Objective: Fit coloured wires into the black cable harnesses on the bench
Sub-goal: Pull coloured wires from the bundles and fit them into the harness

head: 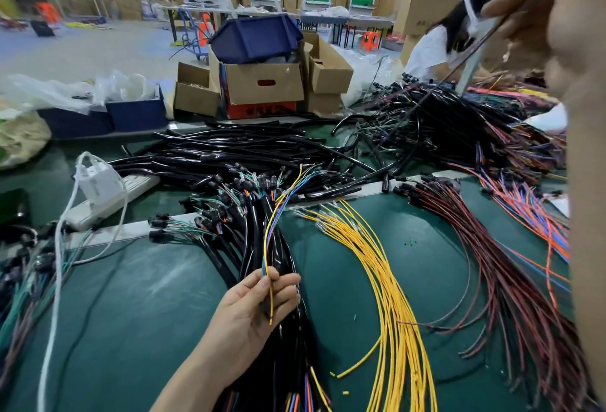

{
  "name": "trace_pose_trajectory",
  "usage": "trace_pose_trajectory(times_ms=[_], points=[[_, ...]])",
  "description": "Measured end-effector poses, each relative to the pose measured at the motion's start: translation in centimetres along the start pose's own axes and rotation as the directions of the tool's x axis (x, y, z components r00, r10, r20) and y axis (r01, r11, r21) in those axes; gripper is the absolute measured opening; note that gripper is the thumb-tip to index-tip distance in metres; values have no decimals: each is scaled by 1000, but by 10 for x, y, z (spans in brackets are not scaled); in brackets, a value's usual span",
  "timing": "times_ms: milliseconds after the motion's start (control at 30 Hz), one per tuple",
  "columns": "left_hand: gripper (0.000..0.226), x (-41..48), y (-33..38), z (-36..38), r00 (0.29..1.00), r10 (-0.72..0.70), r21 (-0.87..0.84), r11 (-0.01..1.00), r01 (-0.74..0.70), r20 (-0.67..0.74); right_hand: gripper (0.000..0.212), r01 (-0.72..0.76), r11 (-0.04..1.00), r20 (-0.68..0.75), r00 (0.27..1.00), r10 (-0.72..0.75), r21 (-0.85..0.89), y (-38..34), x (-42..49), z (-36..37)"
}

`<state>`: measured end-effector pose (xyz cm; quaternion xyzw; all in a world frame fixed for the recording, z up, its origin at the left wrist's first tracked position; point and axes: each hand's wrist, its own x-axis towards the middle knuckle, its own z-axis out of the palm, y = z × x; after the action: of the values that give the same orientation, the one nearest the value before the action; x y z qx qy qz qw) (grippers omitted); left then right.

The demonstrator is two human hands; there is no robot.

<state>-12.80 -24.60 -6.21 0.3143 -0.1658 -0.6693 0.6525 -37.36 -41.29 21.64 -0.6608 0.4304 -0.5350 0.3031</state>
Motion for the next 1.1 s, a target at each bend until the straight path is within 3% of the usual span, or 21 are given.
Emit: trace_pose_trajectory(times_ms=[67,167,233,333,433,667,833,1000,1100], points=[[15,1,0,0,1000,-12,-12,1000,12,12,40,33,992,40,998,-38,125,0,-9,7],[14,0,1,0,999,-21,-10,1000,21,28,17,-163,933,209,973,98,320,18,-27,36],[13,-1,0,1,999,-21,0,1000,22,43,15,-304,913,380,906,188,272,39,-40,66],[12,-2,-1,1,998,0,37,999,-3,68,14,-461,880,614,730,301,116,76,-61,118],[14,-2,-3,2,997,4,91,996,-11,73,14,-527,850,665,632,397,-7,108,-74,156],[30,-1,-3,-2,997,-42,169,985,30,67,13,-464,885,530,741,413,-41,129,-51,184],[39,-2,1,-4,991,-63,88,995,53,115,15,-447,894,524,752,400,-41,136,-40,195],[38,-4,1,-6,984,-103,149,986,81,148,15,-473,881,458,783,422,-4,142,-34,205],[35,-5,3,-6,984,-116,153,984,95,135,12,-532,846,438,755,488,-27,147,-37,208]])
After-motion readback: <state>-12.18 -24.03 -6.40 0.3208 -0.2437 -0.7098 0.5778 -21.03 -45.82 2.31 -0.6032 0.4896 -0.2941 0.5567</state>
